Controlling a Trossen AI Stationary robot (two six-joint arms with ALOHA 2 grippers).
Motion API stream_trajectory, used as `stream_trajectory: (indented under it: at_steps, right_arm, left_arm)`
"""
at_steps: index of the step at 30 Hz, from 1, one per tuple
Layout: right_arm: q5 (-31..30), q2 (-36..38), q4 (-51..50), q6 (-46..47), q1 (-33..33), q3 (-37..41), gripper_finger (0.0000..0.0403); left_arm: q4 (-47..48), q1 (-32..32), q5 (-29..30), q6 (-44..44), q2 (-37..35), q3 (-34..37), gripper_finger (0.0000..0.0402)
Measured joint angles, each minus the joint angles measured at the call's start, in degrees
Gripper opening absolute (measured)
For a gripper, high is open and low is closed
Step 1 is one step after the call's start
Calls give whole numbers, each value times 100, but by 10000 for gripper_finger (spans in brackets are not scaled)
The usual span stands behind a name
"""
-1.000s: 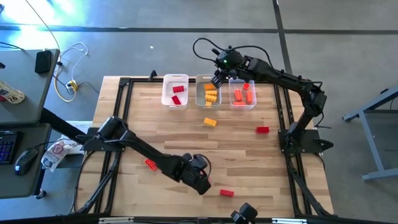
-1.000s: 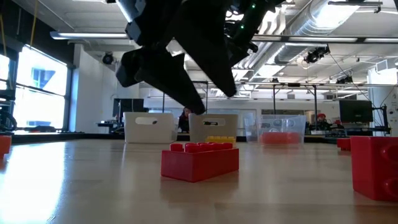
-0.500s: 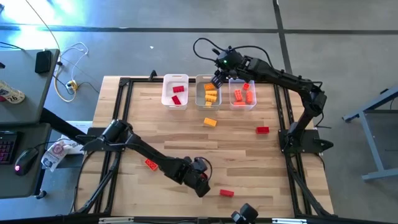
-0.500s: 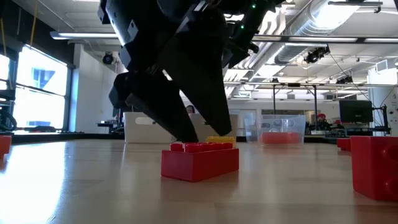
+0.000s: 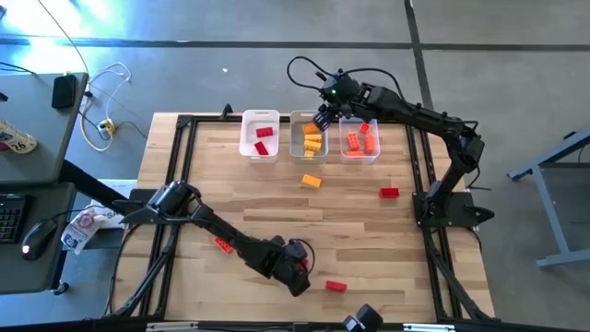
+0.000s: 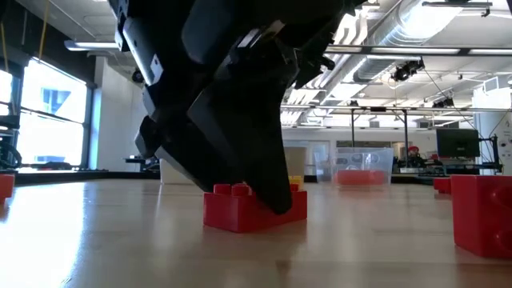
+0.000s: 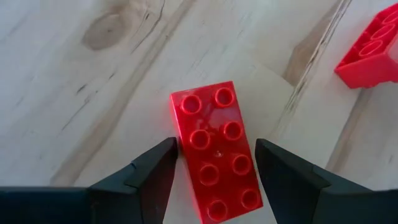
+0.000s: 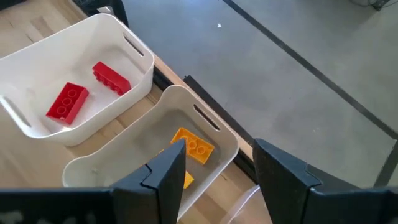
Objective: Sort & place blocks by color
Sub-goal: Put the red game piece into the white bin
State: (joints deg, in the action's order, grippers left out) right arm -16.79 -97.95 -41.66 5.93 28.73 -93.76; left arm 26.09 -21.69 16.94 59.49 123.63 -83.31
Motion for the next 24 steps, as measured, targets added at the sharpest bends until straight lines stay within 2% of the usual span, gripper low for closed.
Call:
stream_trajectory:
  at_steps: [4, 11, 20, 24]
  right_arm:
    - [139, 0, -118, 9, -59, 0, 174]
    - [177, 0, -472, -326, -110, 0, 174]
    - [906, 0, -791, -647, -109, 2, 174]
    - [1214, 0, -990, -810, -110, 2, 174]
  left_arm:
    - [168, -57, 229, -366, 1, 2, 192]
    - [531, -49, 257, -983, -19, 7, 116]
    - [593, 74, -172, -1560, -142, 27, 114]
    - [935, 150, -246, -1792, -402, 55, 118]
